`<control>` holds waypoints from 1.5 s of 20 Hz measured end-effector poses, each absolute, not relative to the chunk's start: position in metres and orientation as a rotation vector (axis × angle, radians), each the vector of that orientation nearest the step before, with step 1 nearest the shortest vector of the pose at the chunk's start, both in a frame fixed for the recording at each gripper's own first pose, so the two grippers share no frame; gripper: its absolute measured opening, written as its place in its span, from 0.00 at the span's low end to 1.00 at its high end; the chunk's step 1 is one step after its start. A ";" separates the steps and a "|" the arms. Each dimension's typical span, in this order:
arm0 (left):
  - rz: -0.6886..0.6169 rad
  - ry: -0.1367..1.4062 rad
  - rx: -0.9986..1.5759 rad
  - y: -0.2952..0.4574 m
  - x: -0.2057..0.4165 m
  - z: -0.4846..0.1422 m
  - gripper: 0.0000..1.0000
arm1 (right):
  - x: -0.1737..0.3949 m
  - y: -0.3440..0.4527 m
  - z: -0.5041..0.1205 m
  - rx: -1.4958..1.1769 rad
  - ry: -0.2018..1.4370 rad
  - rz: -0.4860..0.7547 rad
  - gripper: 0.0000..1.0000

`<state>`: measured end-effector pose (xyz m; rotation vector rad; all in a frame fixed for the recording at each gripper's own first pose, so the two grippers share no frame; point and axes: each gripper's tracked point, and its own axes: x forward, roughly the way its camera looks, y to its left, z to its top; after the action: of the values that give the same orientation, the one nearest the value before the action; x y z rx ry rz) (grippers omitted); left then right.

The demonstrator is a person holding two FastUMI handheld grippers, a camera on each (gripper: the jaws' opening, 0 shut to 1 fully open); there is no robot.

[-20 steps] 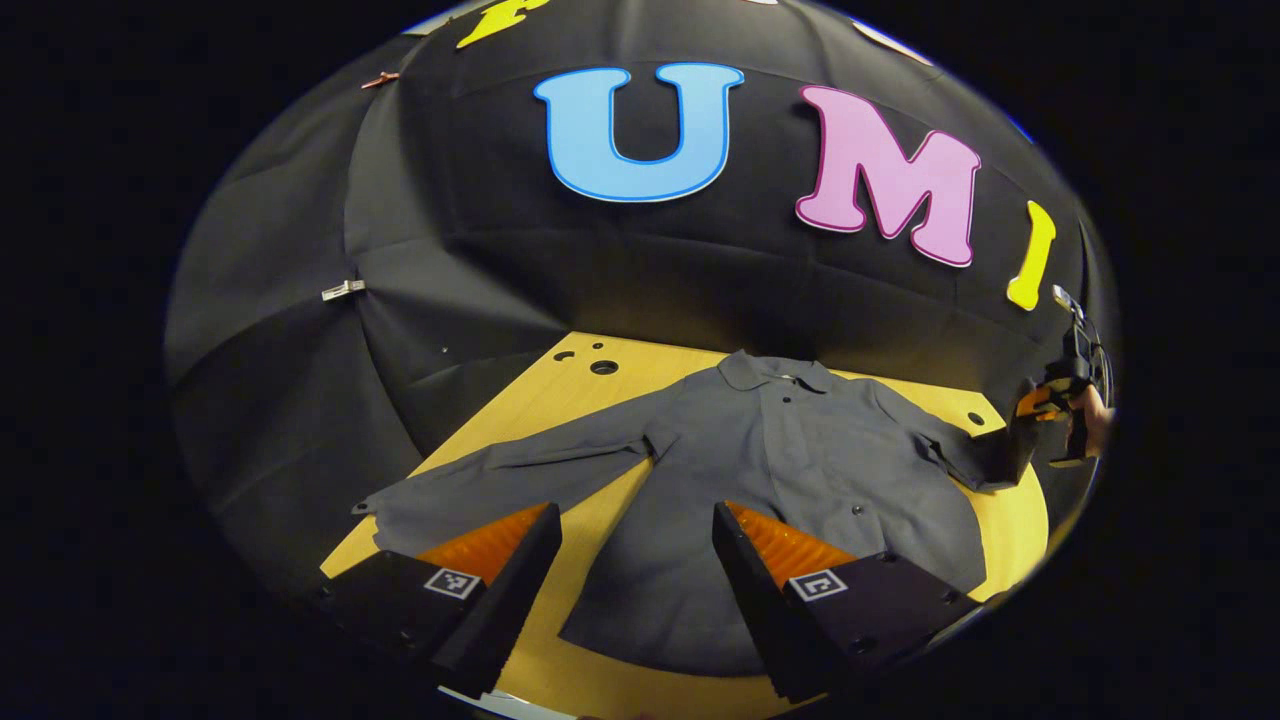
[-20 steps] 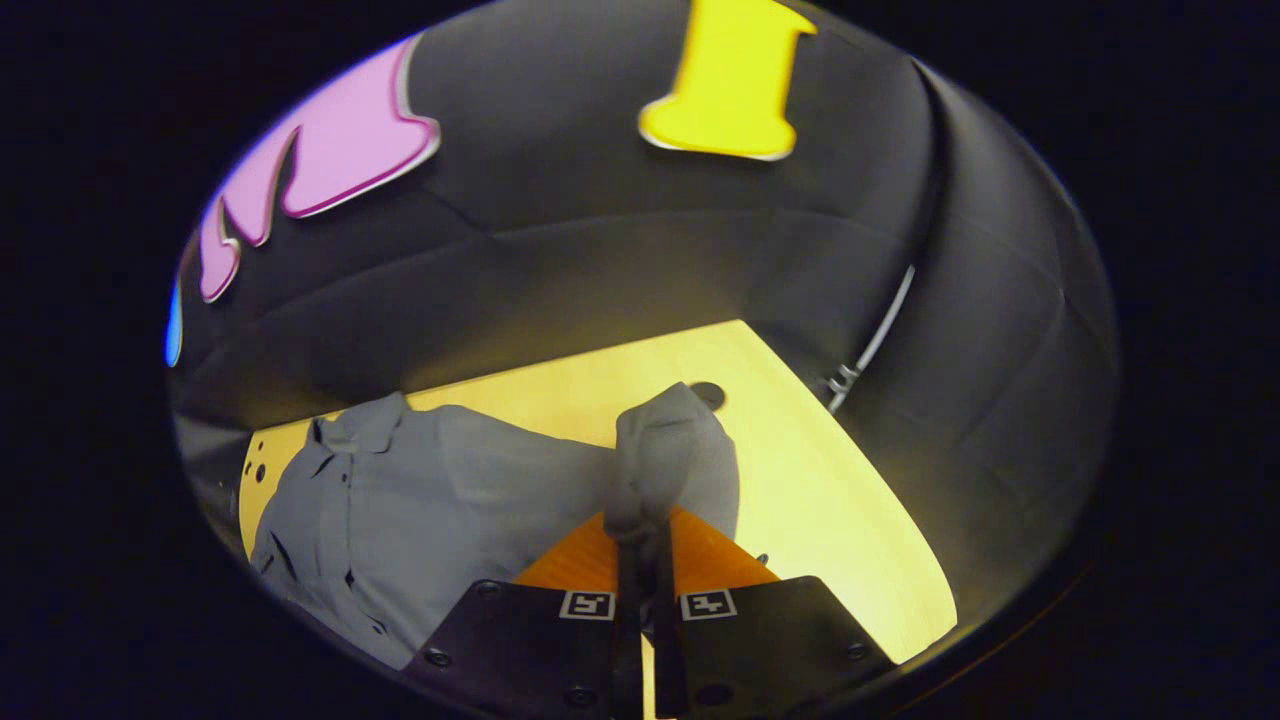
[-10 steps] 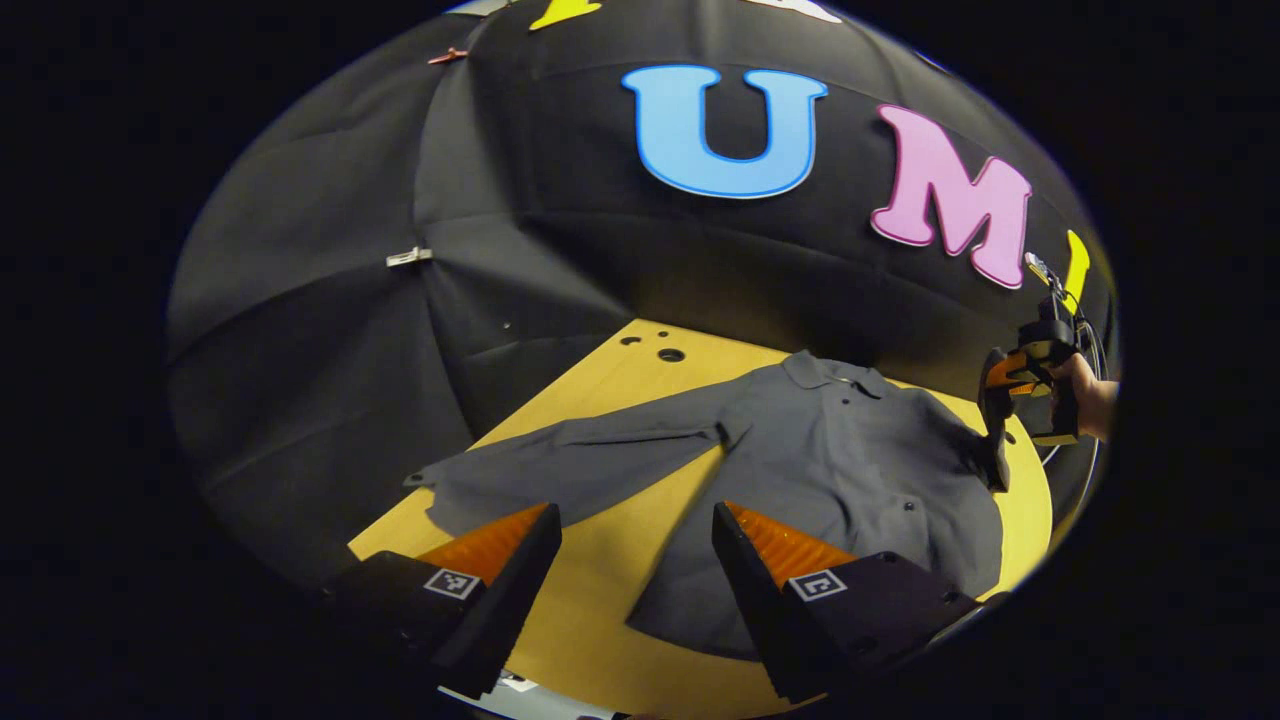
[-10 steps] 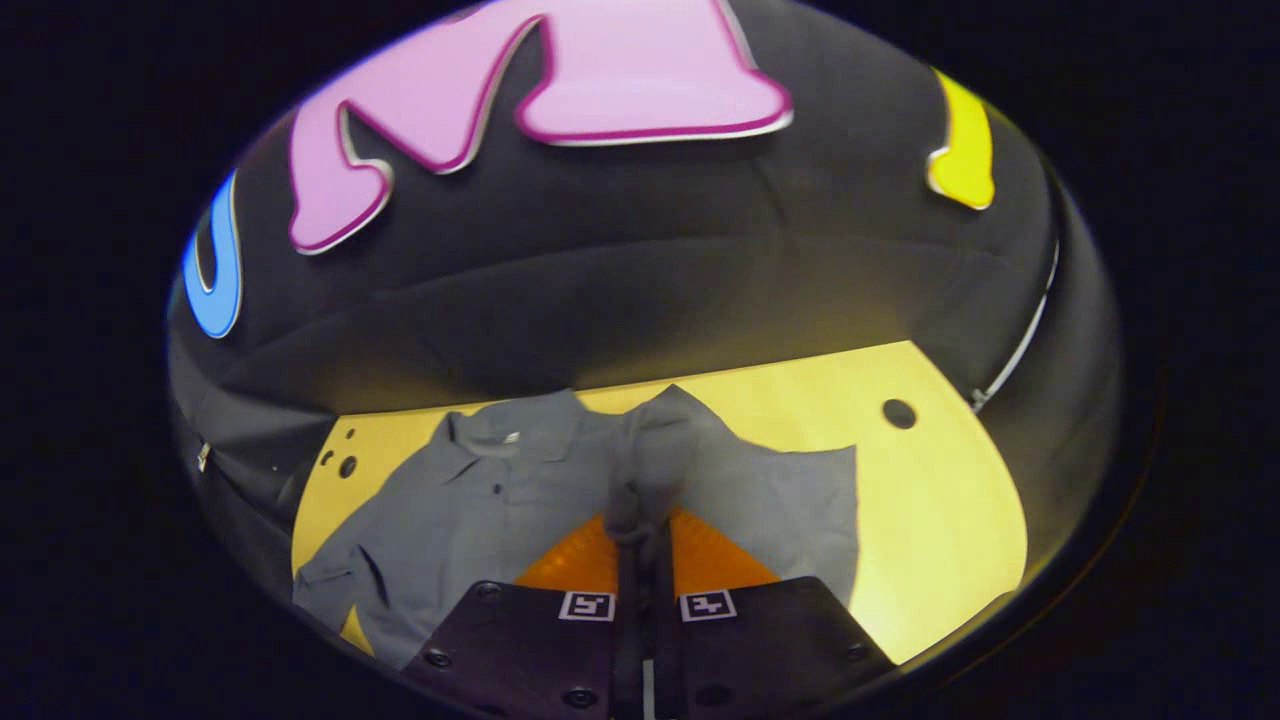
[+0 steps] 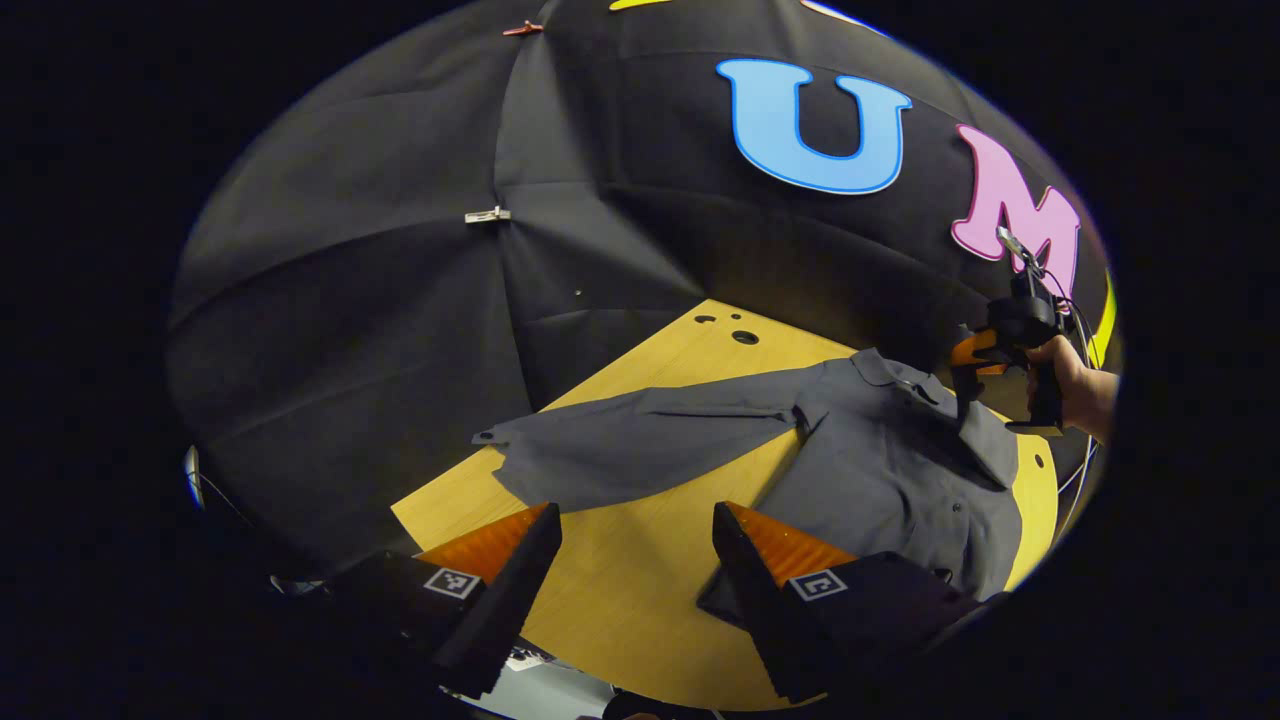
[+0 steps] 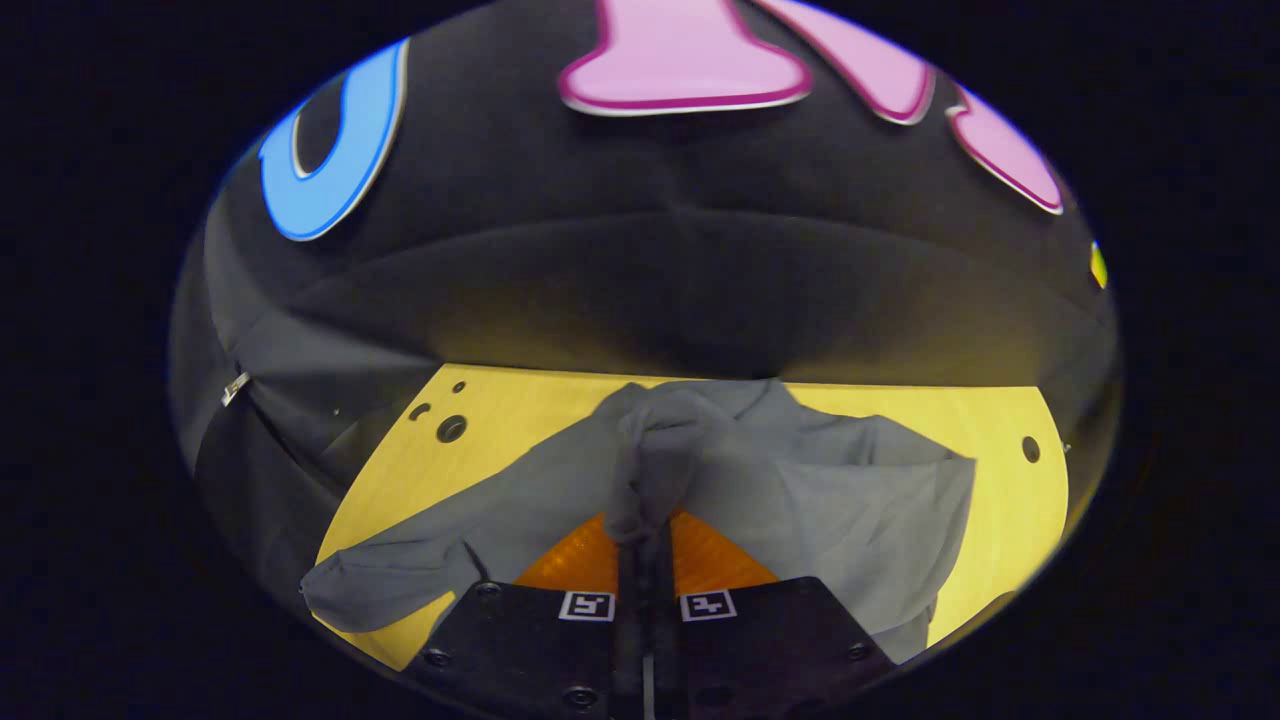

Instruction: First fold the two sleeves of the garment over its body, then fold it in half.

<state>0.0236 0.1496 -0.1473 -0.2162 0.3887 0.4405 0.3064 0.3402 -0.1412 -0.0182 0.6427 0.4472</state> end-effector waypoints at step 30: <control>0.647 0.543 -0.199 0.282 0.089 -0.222 0.96 | 0.216 0.254 -0.163 -0.144 0.583 0.448 0.99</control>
<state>0.0891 0.2821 -0.2216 -0.1994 0.5435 0.6474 0.2157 0.2539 -0.1630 -0.1440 0.5828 0.4480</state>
